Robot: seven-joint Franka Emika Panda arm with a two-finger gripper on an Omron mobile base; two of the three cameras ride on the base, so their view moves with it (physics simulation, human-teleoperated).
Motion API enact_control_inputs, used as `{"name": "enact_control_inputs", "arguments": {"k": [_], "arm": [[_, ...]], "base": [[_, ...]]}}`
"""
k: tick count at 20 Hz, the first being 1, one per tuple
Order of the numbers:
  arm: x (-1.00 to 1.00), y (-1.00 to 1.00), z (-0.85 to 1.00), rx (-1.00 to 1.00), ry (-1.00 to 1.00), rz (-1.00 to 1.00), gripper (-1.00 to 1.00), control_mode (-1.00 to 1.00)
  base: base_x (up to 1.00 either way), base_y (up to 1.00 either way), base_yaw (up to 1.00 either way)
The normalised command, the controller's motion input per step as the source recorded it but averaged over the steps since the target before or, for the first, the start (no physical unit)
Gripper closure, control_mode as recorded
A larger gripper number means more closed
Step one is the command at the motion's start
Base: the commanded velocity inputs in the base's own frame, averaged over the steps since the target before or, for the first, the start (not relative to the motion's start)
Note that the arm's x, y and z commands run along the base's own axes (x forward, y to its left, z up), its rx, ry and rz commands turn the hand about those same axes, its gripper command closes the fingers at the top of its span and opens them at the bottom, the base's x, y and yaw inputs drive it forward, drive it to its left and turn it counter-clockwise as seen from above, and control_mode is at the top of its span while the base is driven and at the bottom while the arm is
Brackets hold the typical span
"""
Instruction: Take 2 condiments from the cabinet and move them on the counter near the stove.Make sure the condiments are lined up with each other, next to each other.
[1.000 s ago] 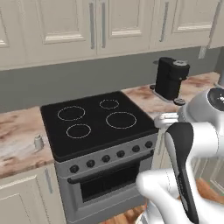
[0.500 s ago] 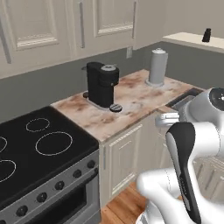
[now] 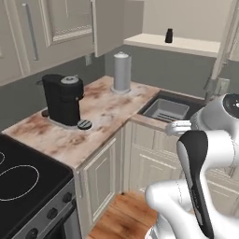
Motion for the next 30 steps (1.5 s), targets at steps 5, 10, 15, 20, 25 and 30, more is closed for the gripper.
{"name": "enact_control_inputs", "arguments": {"k": [5,10,15,20,25,30], "arm": [[0.0,0.0,0.0,0.0,0.0,0.0,-1.0,1.0],[0.0,0.0,0.0,0.0,0.0,0.0,-1.0,1.0],[0.0,0.0,0.0,0.0,0.0,0.0,-1.0,1.0],[0.0,0.0,0.0,0.0,0.0,0.0,-1.0,1.0],[0.0,0.0,0.0,0.0,0.0,0.0,-1.0,1.0],[0.0,0.0,0.0,0.0,0.0,0.0,-1.0,1.0]], "base": [[0.24,0.11,-0.36],[0.27,0.13,-0.3],[0.32,0.02,-0.3],[0.44,0.07,-0.29],[0.49,0.18,-0.28],[0.47,0.34,-0.27]]}}
